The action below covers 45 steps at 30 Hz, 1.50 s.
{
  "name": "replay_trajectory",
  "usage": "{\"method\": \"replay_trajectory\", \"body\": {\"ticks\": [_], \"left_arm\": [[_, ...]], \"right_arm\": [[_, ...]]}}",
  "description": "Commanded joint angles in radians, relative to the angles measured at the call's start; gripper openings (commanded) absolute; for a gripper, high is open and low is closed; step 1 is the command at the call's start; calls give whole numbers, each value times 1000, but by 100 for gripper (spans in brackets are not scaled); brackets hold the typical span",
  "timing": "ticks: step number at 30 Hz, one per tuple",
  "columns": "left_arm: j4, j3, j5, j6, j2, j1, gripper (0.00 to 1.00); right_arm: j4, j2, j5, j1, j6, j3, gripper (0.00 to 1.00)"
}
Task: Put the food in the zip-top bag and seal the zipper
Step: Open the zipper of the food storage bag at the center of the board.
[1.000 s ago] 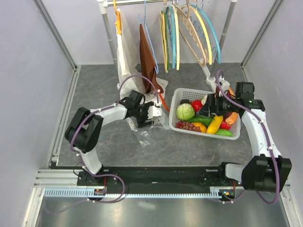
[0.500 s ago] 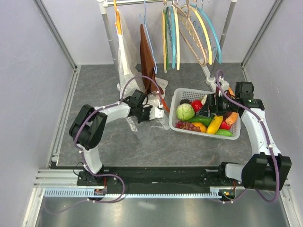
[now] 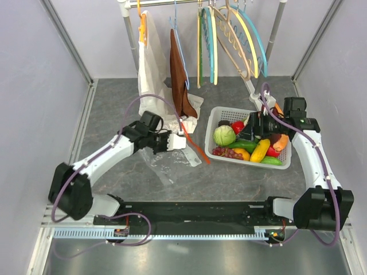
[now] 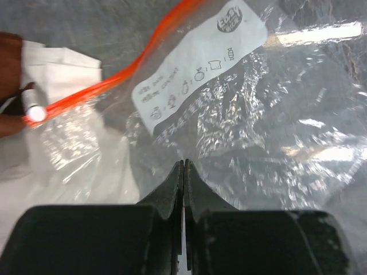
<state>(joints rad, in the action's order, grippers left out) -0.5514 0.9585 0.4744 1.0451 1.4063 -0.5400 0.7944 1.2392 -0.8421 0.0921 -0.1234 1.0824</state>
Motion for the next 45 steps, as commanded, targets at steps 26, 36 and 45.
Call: {"method": "replay_trajectory", "body": {"ticks": [26, 36, 45], "left_arm": [[1, 65, 162, -313, 87, 436, 72], [27, 105, 217, -298, 278, 466, 61], [-224, -3, 299, -64, -62, 468, 2]], "right_arm": [[-63, -18, -54, -160, 90, 11, 98], [-58, -30, -49, -158, 96, 27, 98], [-86, -46, -49, -160, 97, 14, 98]]}}
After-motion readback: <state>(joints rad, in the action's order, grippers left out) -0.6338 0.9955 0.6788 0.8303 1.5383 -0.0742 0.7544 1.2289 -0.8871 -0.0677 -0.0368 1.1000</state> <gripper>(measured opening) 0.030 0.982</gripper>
